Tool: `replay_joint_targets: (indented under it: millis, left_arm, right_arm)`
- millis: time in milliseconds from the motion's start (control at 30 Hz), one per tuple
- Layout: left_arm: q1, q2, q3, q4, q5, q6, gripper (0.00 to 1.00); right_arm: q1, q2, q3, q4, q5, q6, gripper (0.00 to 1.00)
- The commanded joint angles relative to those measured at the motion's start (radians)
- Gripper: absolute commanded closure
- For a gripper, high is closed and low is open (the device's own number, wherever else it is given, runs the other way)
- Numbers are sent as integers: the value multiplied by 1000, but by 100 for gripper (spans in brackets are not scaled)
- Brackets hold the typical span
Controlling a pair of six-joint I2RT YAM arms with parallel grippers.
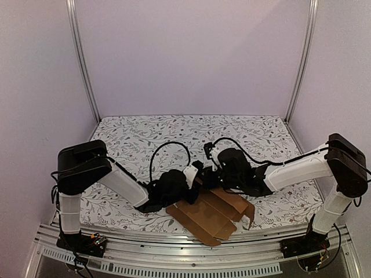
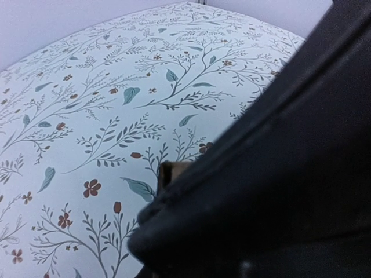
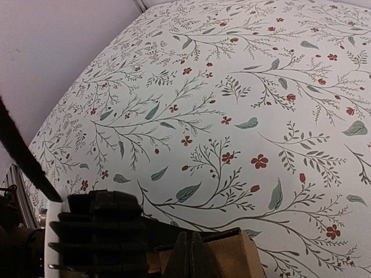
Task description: Fold the paper box
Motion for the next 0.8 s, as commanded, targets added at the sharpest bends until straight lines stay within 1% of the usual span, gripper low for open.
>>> replay_joint_targets:
  millis: [0, 167, 367, 433, 567, 767]
  left_arm:
    - [-14, -29, -19, -3, 16, 8, 83]
    - [-14, -25, -19, -2, 14, 8, 78]
    - [-14, -17, -13, 0, 7, 8, 77]
    - [-15, -18, -9, 1, 8, 10, 81]
    - [-14, -19, -3, 1, 8, 15, 100]
    - [-15, -22, 5, 1, 1, 20, 100]
  right_arm:
    - [6, 42, -69, -48, -5, 17, 100]
    - [8, 31, -100, -48, 13, 22, 100]
    - [10, 20, -95, -48, 7, 23, 100]
    - [12, 19, -91, -48, 5, 25, 100]
    - [16, 15, -89, -49, 1, 26, 100]
    - [21, -9, -93, -51, 5, 33, 100]
